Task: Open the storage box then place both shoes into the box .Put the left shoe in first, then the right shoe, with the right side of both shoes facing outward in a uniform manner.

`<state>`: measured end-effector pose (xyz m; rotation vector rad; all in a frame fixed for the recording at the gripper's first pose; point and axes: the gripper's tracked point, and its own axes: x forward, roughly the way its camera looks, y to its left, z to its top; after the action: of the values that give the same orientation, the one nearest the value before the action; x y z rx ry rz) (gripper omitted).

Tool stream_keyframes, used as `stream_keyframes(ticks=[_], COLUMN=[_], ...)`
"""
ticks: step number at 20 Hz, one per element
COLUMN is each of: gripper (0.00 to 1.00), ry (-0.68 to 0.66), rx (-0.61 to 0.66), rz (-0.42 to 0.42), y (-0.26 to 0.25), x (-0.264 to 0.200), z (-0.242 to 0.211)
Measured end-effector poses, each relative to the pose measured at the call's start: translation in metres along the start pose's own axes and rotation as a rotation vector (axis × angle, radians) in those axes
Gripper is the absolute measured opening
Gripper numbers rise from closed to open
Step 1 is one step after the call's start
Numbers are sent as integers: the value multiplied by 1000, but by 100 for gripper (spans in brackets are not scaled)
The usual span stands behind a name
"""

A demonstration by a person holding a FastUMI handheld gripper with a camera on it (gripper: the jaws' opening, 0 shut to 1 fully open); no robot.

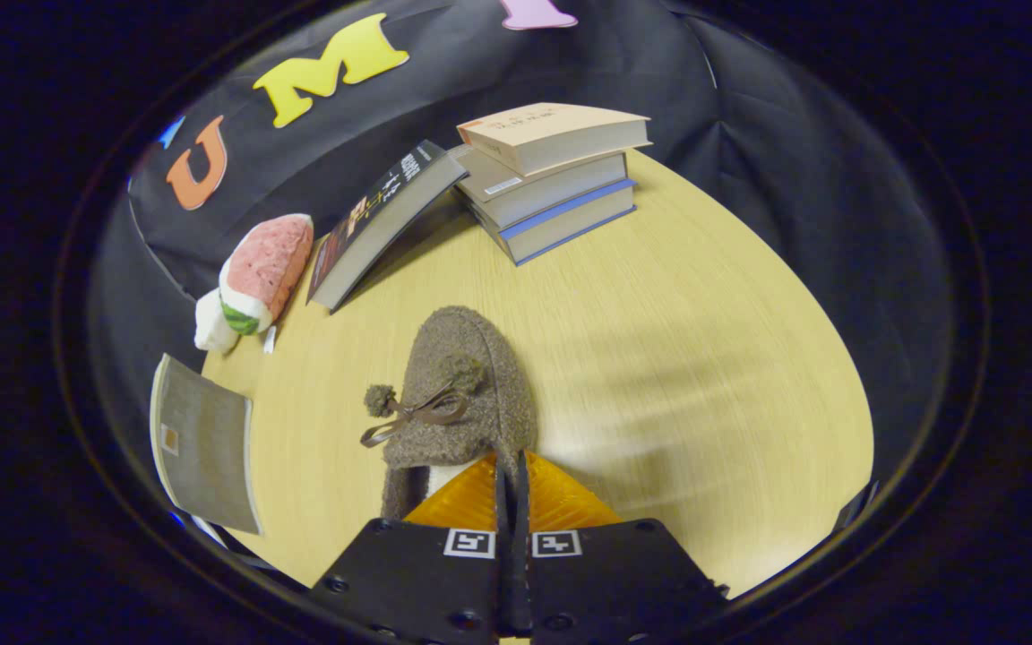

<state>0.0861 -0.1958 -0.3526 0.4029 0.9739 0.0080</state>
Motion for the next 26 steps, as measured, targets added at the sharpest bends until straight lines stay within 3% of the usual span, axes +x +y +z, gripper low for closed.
stream_keyframes(ticks=[7,12,19,26], gripper=[0,0,0,0], ry=[-43,-123,-227,-224], rx=[105,135,104,71], rz=[31,33,71,170], y=[41,104,231,360], x=[-54,-102,-155,-168], z=[-5,1,4,-22])
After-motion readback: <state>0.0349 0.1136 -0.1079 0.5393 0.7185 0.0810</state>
